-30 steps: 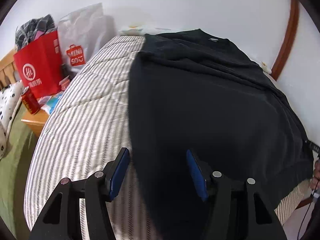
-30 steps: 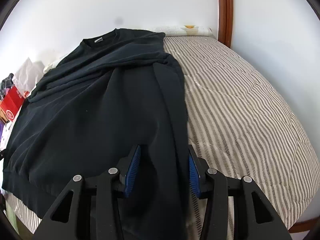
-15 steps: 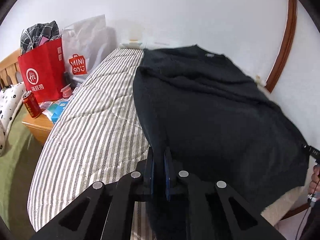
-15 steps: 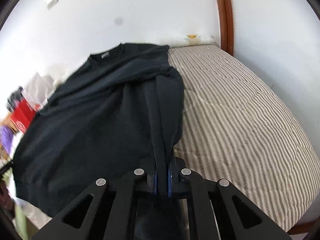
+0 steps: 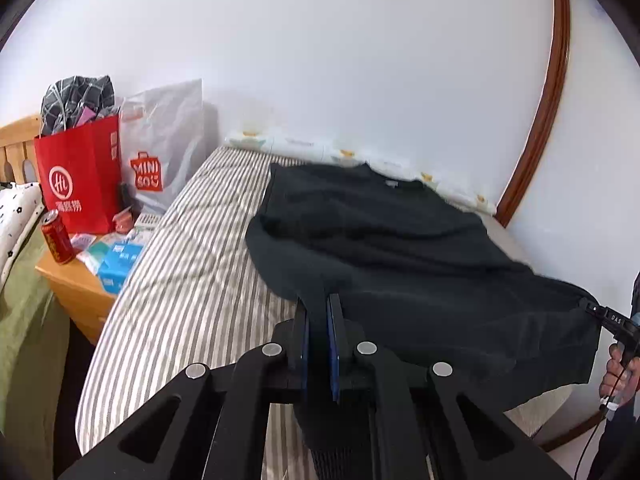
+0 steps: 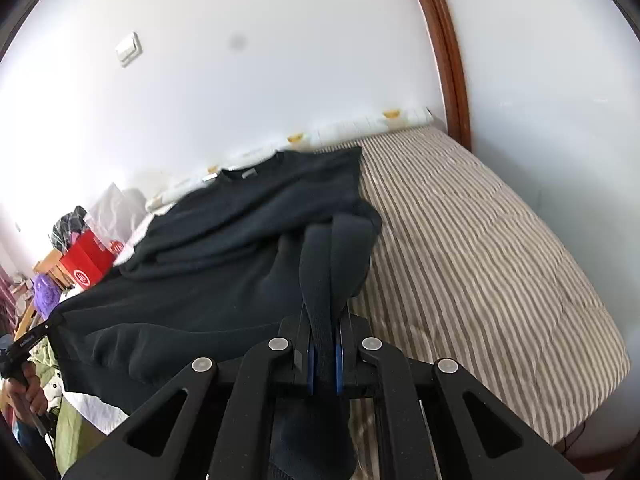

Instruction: Fold small clothes

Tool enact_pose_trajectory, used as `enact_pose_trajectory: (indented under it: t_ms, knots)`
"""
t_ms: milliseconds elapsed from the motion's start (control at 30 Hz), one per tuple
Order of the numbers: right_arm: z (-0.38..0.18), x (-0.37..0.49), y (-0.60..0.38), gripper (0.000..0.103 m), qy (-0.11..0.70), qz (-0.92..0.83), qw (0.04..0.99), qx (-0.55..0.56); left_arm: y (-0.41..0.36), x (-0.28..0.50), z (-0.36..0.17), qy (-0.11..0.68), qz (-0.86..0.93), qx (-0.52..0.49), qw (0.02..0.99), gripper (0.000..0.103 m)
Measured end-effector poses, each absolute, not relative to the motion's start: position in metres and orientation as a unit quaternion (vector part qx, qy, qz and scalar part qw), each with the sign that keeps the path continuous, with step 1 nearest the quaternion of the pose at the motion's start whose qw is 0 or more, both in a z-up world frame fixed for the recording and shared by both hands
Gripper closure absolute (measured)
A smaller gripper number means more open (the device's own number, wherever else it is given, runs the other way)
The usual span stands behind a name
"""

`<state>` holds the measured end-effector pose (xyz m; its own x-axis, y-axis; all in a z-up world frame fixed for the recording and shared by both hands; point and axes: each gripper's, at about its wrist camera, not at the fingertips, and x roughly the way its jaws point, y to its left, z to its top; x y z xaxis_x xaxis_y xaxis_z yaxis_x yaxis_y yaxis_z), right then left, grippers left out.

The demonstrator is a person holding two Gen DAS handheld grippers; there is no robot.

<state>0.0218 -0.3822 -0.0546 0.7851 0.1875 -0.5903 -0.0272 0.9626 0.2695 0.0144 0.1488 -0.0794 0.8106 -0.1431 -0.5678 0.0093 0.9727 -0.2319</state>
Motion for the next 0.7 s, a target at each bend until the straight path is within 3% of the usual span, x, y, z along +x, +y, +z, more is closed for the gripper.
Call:
enact_pose_trajectory:
  t_ms: [367, 700]
  knots:
    - [-0.015, 0.099, -0.378, 0.096, 0.288, 0.069, 0.949, 0.113, 0.151, 0.084, -0.057, 0.279, -0.002, -0.108, 0.954, 0.095]
    - [-0.027, 0.188, -0.377, 0.096, 0.295, 0.064, 0.943, 0.139, 0.143, 0.168, -0.066, 0.299, 0.030, -0.084, 0.950, 0.095]
